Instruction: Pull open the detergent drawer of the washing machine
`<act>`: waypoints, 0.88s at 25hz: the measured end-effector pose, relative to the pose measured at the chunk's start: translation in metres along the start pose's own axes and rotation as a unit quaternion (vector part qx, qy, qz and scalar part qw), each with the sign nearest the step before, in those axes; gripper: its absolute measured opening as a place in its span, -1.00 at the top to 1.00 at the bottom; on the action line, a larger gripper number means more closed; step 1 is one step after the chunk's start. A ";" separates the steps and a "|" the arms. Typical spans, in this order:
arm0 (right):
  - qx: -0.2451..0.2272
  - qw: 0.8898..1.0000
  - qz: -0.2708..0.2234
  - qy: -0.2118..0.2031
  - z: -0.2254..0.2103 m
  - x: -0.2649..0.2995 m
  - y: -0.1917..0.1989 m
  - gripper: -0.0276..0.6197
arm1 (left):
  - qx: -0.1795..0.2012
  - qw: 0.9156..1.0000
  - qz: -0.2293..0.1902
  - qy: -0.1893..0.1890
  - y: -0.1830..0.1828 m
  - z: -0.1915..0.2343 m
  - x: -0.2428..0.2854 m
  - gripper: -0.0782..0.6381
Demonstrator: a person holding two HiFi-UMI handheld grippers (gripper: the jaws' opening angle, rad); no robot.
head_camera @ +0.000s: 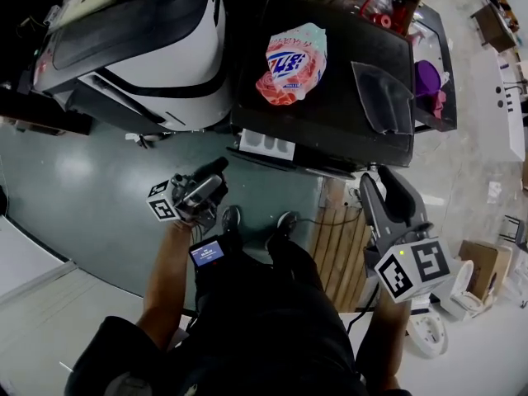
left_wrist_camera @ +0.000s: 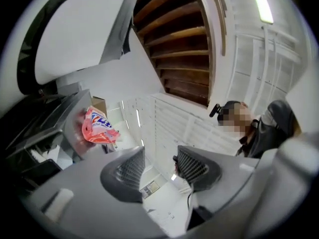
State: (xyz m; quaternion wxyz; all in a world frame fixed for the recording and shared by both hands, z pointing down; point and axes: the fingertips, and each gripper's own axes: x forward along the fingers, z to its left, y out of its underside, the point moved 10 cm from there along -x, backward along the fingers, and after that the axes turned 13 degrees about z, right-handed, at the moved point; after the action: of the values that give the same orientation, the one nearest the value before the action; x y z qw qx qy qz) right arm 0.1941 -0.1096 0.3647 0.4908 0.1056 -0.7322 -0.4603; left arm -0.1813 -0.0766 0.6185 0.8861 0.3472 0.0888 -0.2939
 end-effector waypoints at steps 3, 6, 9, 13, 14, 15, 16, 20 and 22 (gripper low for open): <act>0.000 1.000 -0.014 0.003 0.008 -0.009 -0.004 0.52 | 0.043 0.998 0.048 -0.005 -0.020 -0.024 0.006 0.11; 0.001 1.000 -0.028 0.007 0.016 -0.017 -0.007 0.52 | 0.095 0.990 0.101 -0.016 -0.039 -0.047 0.013 0.11; 0.001 0.999 -0.039 0.011 0.024 -0.026 -0.010 0.52 | 0.142 0.979 0.144 -0.022 -0.054 -0.070 0.018 0.11; 0.002 0.998 -0.056 0.018 0.032 -0.037 -0.012 0.52 | 0.200 0.962 0.180 -0.033 -0.075 -0.100 0.025 0.11; 0.003 0.998 -0.059 0.019 0.035 -0.040 -0.013 0.52 | 0.215 0.958 0.186 -0.039 -0.081 -0.107 0.026 0.11; 0.004 0.998 -0.062 0.020 0.037 -0.042 -0.013 0.52 | 0.231 0.953 0.191 -0.048 -0.086 -0.113 0.028 0.11; 0.004 0.998 -0.065 0.021 0.039 -0.044 -0.012 0.52 | 0.246 0.948 0.196 -0.058 -0.092 -0.120 0.028 0.11; 0.007 0.997 -0.076 0.024 0.048 -0.050 -0.010 0.52 | 0.301 0.923 0.215 -0.107 -0.110 -0.144 0.029 0.11; 0.008 0.996 -0.082 0.024 0.051 -0.052 -0.010 0.52 | 0.326 0.909 0.223 -0.133 -0.118 -0.154 0.028 0.11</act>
State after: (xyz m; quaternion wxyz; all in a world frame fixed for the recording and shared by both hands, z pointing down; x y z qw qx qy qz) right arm 0.1751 -0.0546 0.3198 0.4684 0.1801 -0.7124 -0.4906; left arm -0.2203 -0.0560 0.4274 0.7699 0.5849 -0.2104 -0.1443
